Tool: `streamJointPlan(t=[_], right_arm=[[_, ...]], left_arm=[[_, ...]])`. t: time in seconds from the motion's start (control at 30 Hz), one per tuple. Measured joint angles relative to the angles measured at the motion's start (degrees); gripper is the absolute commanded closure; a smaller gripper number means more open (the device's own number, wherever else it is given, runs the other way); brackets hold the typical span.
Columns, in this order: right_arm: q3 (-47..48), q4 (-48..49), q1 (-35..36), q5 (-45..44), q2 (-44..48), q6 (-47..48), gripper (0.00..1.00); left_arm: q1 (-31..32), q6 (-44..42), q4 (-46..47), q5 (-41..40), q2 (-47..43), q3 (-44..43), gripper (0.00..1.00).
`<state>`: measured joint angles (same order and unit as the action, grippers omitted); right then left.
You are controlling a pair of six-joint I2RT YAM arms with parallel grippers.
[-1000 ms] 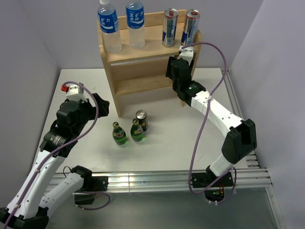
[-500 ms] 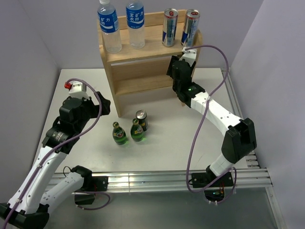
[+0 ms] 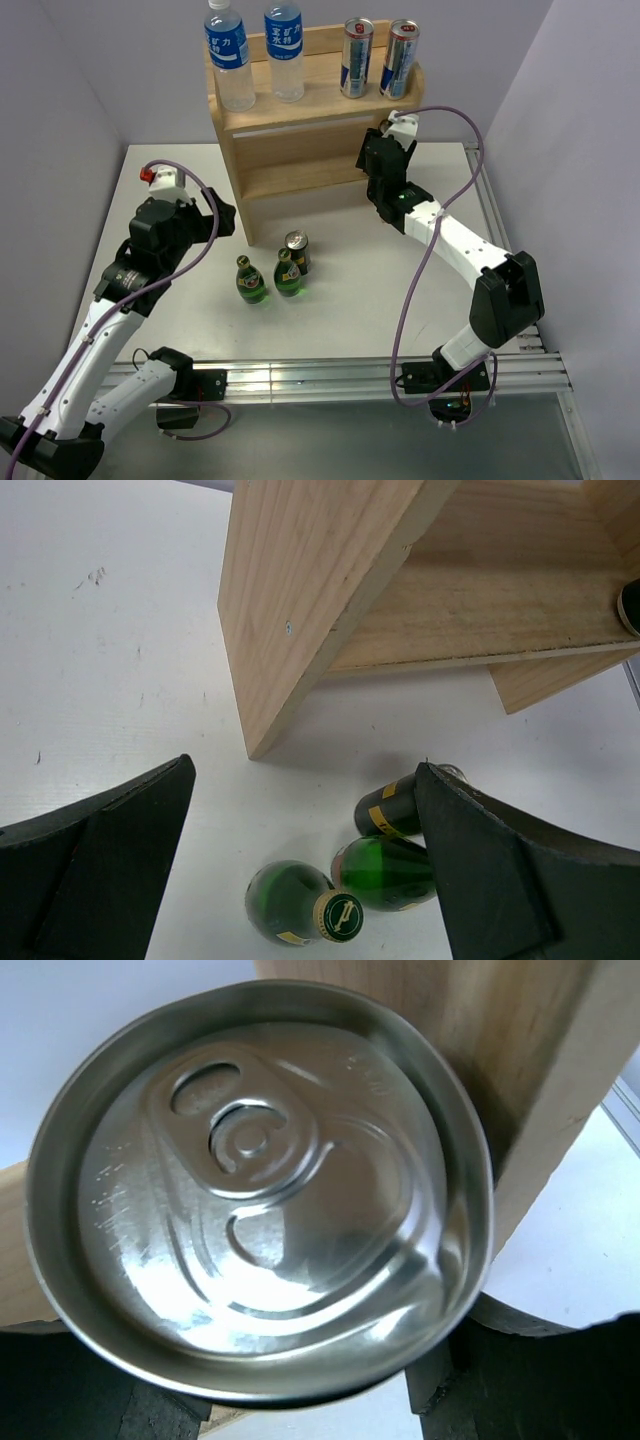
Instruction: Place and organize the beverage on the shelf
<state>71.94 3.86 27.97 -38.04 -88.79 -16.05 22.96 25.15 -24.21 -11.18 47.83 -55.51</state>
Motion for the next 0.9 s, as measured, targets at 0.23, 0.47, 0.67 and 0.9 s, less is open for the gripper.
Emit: streamJointPlan(t=[0.23, 0.47, 0.67, 0.9], right_arm=[[0.0, -0.5, 0.3, 1.0, -0.3, -2.2, 0.09], [0.0, -2.4, 0.4, 2.1, -0.6, -2.8, 0.08], [0.0, -2.6, 0.4, 2.4, -0.5, -3.3, 0.01], [-1.9, -4.3, 0.8, 2.9, 2.1, -4.0, 0.0]], left_arm=[[0.0, 0.0, -0.2, 0.0, -0.6, 0.0, 0.01], [0.0, 0.1, -0.5, 0.0, -2.2, 0.0, 0.01], [0.0, 0.1, -0.6, 0.0, -2.4, 0.0, 0.01], [0.0, 0.2, -1.2, 0.0, -4.2, 0.0, 0.01]])
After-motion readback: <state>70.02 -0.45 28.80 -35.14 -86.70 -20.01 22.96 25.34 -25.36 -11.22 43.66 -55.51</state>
